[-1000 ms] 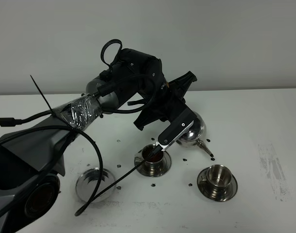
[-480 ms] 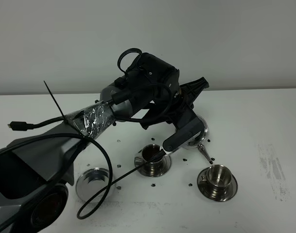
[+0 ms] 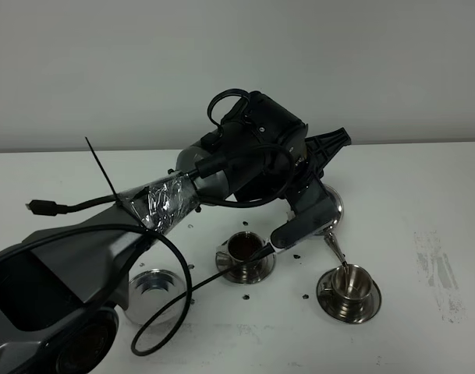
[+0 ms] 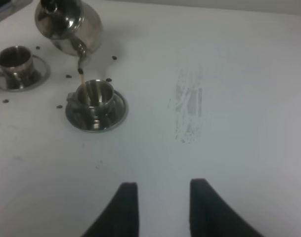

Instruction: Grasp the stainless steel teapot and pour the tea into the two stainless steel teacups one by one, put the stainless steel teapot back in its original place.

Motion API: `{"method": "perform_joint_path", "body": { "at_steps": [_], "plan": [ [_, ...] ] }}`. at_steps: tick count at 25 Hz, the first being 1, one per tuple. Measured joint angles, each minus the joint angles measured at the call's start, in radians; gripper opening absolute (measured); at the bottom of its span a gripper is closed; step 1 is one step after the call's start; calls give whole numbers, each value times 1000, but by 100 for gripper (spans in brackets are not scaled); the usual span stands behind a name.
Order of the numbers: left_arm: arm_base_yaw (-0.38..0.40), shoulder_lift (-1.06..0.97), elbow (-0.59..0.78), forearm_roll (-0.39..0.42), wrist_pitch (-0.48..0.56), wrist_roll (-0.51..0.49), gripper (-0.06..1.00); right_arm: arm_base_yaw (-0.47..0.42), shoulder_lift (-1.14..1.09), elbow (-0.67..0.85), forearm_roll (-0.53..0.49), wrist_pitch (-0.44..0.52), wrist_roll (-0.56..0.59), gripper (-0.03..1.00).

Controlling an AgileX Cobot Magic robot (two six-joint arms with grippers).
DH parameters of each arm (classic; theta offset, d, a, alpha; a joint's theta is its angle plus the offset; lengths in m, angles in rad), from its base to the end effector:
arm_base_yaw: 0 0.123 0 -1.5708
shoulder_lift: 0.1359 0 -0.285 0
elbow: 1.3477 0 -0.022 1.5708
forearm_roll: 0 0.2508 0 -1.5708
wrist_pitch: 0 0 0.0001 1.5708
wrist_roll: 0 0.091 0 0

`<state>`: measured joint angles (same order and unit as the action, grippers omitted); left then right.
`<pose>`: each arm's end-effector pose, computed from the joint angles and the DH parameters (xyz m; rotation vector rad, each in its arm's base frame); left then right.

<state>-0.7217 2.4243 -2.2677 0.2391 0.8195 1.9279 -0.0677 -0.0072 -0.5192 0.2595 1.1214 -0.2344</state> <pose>0.4213 -0.3497 0.2152 2.5537 0.5049 0.7734 -0.0109 0.0218 0.2799 -0.1963 2.0435 0.1245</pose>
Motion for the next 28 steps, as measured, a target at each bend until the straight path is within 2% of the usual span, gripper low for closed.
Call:
{"method": "perform_joint_path", "body": {
  "at_steps": [8, 28],
  "plan": [
    [-17, 0, 9, 79, -21, -34, 21, 0, 0, 0, 0, 0, -1, 24],
    [-42, 31, 9, 129, -48, -43, 21, 0, 0, 0, 0, 0, -1, 24]
  ]
}}
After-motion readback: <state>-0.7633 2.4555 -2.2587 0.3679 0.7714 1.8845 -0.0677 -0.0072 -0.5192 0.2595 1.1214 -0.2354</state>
